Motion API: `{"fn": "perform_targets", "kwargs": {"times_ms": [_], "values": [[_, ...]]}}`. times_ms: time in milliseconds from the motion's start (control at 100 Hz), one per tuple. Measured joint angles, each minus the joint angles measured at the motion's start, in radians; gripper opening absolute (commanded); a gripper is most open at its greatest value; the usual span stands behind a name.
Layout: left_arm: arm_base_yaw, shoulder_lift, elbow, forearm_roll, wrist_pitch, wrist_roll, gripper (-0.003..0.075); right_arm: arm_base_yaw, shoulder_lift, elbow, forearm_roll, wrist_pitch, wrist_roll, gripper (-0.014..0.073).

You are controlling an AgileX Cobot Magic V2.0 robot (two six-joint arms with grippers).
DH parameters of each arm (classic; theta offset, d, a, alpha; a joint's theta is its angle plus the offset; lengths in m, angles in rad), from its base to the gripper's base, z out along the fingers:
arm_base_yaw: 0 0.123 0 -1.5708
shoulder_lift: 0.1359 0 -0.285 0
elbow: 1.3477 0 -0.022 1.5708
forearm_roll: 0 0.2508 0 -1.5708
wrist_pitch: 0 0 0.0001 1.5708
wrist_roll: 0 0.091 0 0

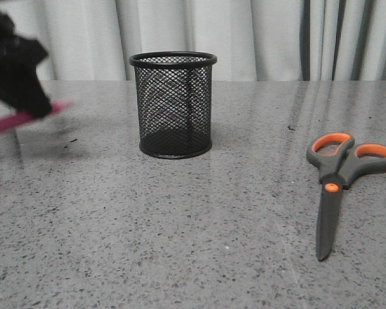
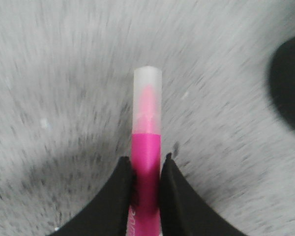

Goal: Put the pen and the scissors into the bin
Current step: 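Lift the pink marker with the left gripper toward the mesh cup, then lower the marker into the mesh cup and open the left gripper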

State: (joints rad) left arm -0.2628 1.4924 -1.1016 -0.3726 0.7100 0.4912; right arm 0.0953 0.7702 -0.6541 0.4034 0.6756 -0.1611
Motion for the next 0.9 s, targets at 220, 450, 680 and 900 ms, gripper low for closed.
{"fn": "perform_targets", "kwargs": {"times_ms": [220, 450, 680, 900], "values": [[-0.113, -0.191, -0.018, -0.015, -0.173, 0.000, -0.0020, 0.000, 0.000, 0.000, 0.000, 0.000, 0.000, 0.0351], [-0.256, -0.187, -0.018, -0.078, -0.353, 0.000, -0.0020, 0.000, 0.000, 0.000, 0.002, 0.002, 0.000, 0.0351], [-0.394, -0.072, -0.018, -0.116, -0.555, 0.000, -0.0020, 0.000, 0.000, 0.000, 0.006, 0.002, 0.000, 0.0351], [-0.457, 0.033, -0.018, -0.124, -0.674, 0.000, -0.0020, 0.000, 0.000, 0.000, 0.006, 0.002, 0.000, 0.0351]]}}
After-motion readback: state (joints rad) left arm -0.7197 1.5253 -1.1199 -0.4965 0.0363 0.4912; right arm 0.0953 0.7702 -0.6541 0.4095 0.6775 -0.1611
